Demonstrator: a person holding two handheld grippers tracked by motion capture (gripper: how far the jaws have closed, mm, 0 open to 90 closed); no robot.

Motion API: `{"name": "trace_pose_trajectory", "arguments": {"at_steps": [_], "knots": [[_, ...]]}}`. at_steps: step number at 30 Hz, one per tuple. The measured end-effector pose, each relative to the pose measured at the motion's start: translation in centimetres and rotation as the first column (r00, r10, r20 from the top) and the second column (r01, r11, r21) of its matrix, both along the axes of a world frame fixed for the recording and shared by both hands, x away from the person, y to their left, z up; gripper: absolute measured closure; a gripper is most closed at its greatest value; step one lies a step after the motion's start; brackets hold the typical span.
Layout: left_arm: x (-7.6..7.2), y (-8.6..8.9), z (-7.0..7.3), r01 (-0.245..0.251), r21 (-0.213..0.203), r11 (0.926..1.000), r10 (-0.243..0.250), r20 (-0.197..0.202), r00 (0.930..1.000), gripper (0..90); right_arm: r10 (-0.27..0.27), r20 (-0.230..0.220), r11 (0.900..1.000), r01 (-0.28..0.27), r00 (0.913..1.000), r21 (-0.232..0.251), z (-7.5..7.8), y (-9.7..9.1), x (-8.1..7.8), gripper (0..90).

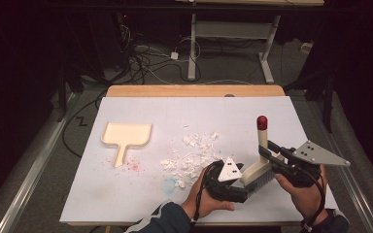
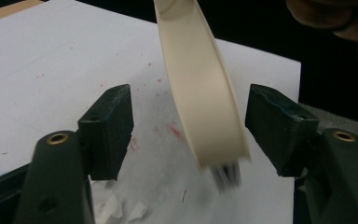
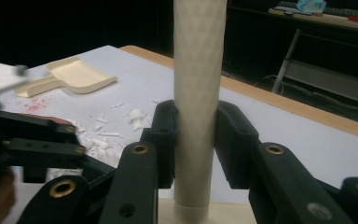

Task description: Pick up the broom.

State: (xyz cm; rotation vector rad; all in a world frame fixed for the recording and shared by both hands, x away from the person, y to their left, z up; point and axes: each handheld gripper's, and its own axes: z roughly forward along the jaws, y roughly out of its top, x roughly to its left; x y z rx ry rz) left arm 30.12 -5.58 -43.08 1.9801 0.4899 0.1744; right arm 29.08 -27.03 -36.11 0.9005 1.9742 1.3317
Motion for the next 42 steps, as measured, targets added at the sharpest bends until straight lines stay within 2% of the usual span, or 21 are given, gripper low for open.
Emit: {"name": "trace_pose_trajectory", "arguments": {"at_steps": [5, 7, 10, 18, 20, 21, 22, 23, 25, 27, 28, 29, 31, 32, 33, 34, 35, 37, 40, 41, 42], "knots": [[0.6, 0.4, -0.2, -0.002, -0.044, 0.9990, 0.001, -0.022, 0.9998, 44.5, 0.025, 0.019, 0.9997, -0.025, 0.9995, 0.000, 0.2, 1.3, -0.9, 71.3], [0.7, 0.9, -0.1, 0.007, -0.054, 0.9985, -0.008, -0.021, 0.9997, 60.5, 0.042, 0.028, 0.9991, -0.042, 0.9987, -0.010, 0.3, 2.0, -1.2, 71.2], [0.9, 1.7, 0.1, 0.010, -0.051, 0.9986, -0.011, -0.021, 0.9997, 64.2, 0.051, 0.034, 0.9987, -0.050, 0.9981, -0.009, 0.4, 2.2, -1.4, 70.9], [1.1, 4.0, 0.9, 0.061, 0.048, 0.9969, -0.062, 0.017, 0.9979, 64.8, 0.181, 0.022, 0.9833, -0.181, 0.9832, -0.023, 0.4, 1.9, -1.2, 59.4], [1.3, 5.2, 1.1, 0.082, 0.060, 0.9948, -0.083, 0.014, 0.9964, 64.8, 0.254, -0.001, 0.9657, -0.254, 0.9671, -0.054, 0.2, 1.8, -0.9, 53.0], [1.3, 5.6, 1.2, 0.093, 0.066, 0.9935, -0.094, 0.015, 0.9954, 64.8, 0.304, -0.026, 0.9474, -0.305, 0.9525, -0.099, -0.2, 1.8, -0.6, 48.5], [1.3, 6.1, 1.4, 0.107, 0.075, 0.9914, -0.109, 0.020, 0.9939, 64.8, 0.304, -0.026, 0.9474, -0.305, 0.9525, -0.099, -0.2, 1.8, -0.6, 48.5], [1.2, 6.6, 1.6, 0.132, 0.095, 0.9867, -0.135, 0.026, 0.9905, 64.8, 0.344, -0.055, 0.9247, -0.348, 0.9374, -0.154, -0.8, 1.9, -0.2, 45.3], [0.9, 7.3, 1.8, 0.167, 0.119, 0.9788, -0.171, 0.029, 0.9848, 64.8, 0.354, -0.072, 0.9170, -0.361, 0.9325, -0.169, -1.1, 2.0, -0.1, 43.2], [0.5, 7.9, 1.9, 0.219, 0.136, 0.9661, -0.225, 0.024, 0.9741, 64.8, 0.392, -0.108, 0.8957, -0.406, 0.9135, -0.181, -1.8, 2.3, 0.2, 40.9], [0.4, 8.2, 1.9, 0.239, 0.146, 0.9599, -0.245, 0.028, 0.9690, 64.8, 0.421, -0.141, 0.8758, -0.442, 0.8959, -0.194, -2.2, 2.6, 0.3, 39.2], [0.1, 8.4, 1.8, 0.262, 0.157, 0.9523, -0.270, 0.033, 0.9624, 64.7, 0.460, -0.186, 0.8406, -0.494, 0.8680, -0.223, -2.9, 3.3, 0.3, 37.0], [-0.3, 8.7, 1.8, 0.301, 0.167, 0.9390, -0.310, 0.031, 0.9503, 64.7, 0.506, -0.237, 0.8023, -0.553, 0.8294, -0.224, -3.6, 3.8, 0.3, 37.9], [-0.6, 8.9, 1.9, 0.338, 0.176, 0.9246, -0.347, 0.027, 0.9374, 64.7, 0.524, -0.260, 0.7820, -0.579, 0.8110, -0.230, -4.0, 4.1, 0.3, 37.2], [-0.6, 8.9, 1.9, 0.338, 0.176, 0.9246, -0.347, 0.027, 0.9374, 64.7, 0.524, -0.260, 0.7820, -0.579, 0.8110, -0.230, -4.0, 4.1, 0.3, 37.2], [-0.7, 8.9, 1.8, 0.356, 0.182, 0.9166, -0.366, 0.023, 0.9304, 64.7, 0.561, -0.307, 0.7433, -0.631, 0.7686, -0.221, -4.7, 4.7, 0.4, 42.9], [-1.0, 8.9, 1.7, 0.369, 0.202, 0.9074, -0.381, 0.026, 0.9241, 64.7, 0.574, -0.320, 0.7271, -0.649, 0.7535, -0.224, -5.0, 5.0, 0.3, 45.2], [-1.0, 8.8, 1.7, 0.371, 0.208, 0.9050, -0.384, 0.025, 0.9228, 64.7, 0.581, -0.326, 0.7191, -0.658, 0.7457, -0.223, -5.3, 5.3, 0.3, 47.6], [-0.7, 8.8, 1.4, 0.367, 0.209, 0.9065, -0.378, 0.014, 0.9258, 64.3, 0.619, -0.337, 0.6911, -0.696, 0.7096, -0.196, -5.8, 5.9, 0.5, 60.9], [-0.7, 8.9, 1.3, 0.370, 0.206, 0.9061, -0.380, 0.011, 0.9250, 64.3, 0.619, -0.337, 0.6911, -0.696, 0.7096, -0.196, -5.8, 5.9, 0.5, 60.9], [-0.6, 8.9, 1.3, 0.341, 0.214, 0.9155, -0.355, 0.033, 0.9341, 62.2, 0.617, -0.341, 0.6903, -0.696, 0.7094, -0.199, -5.9, 5.9, 0.4, 63.6]]}}
